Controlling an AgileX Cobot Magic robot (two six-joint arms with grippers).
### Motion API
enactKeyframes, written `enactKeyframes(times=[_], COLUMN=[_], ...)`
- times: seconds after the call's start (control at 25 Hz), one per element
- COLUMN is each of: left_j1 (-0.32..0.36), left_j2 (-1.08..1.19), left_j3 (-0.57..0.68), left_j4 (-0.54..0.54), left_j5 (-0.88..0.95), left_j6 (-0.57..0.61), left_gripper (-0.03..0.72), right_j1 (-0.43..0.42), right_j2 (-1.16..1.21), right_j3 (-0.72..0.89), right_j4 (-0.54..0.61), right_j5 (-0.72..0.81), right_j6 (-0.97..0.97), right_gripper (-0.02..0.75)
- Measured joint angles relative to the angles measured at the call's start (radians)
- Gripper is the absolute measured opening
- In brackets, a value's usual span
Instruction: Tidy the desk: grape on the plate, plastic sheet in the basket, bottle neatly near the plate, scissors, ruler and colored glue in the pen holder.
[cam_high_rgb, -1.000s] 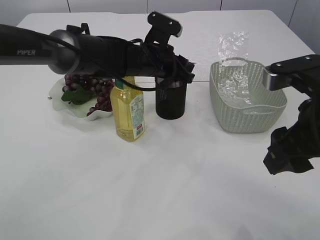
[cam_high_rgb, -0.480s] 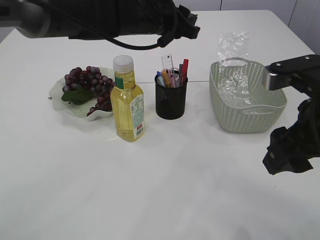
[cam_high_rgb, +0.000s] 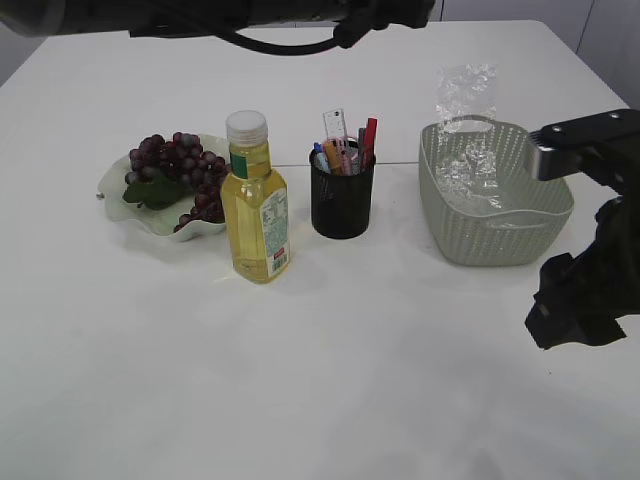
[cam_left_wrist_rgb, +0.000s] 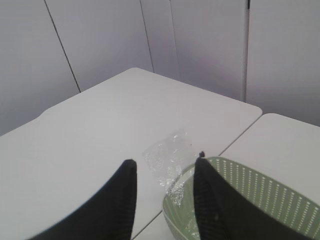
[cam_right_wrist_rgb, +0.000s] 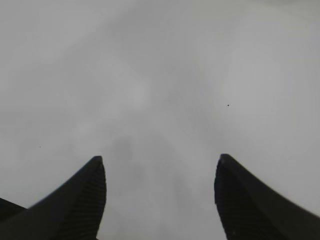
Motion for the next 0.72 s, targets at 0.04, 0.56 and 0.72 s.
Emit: enactKeyframes(times=[0.04,0.56,0.72], left_j1=[-0.005,-0.011,-0.011], left_j2=[-0.001,-0.004,-0.004], left_j3=[0.000,0.186,0.216], left_j4=[0.010,0.127,0.422], left_j5=[0.005,0.238,0.346], left_j6=[0.000,-0.016,-0.241], left_gripper=[0.287,0.287,0.287], right_j1=[0.000,0.000,0.000], right_j2=[0.000,0.000,0.000], right_j3=[0.000,0.000,0.000], right_j4=[0.000,0.000,0.000], right_j5=[0.000,0.000,0.000], right_j6=[0.000,0.000,0.000], right_gripper=[0.498,0.498,0.498])
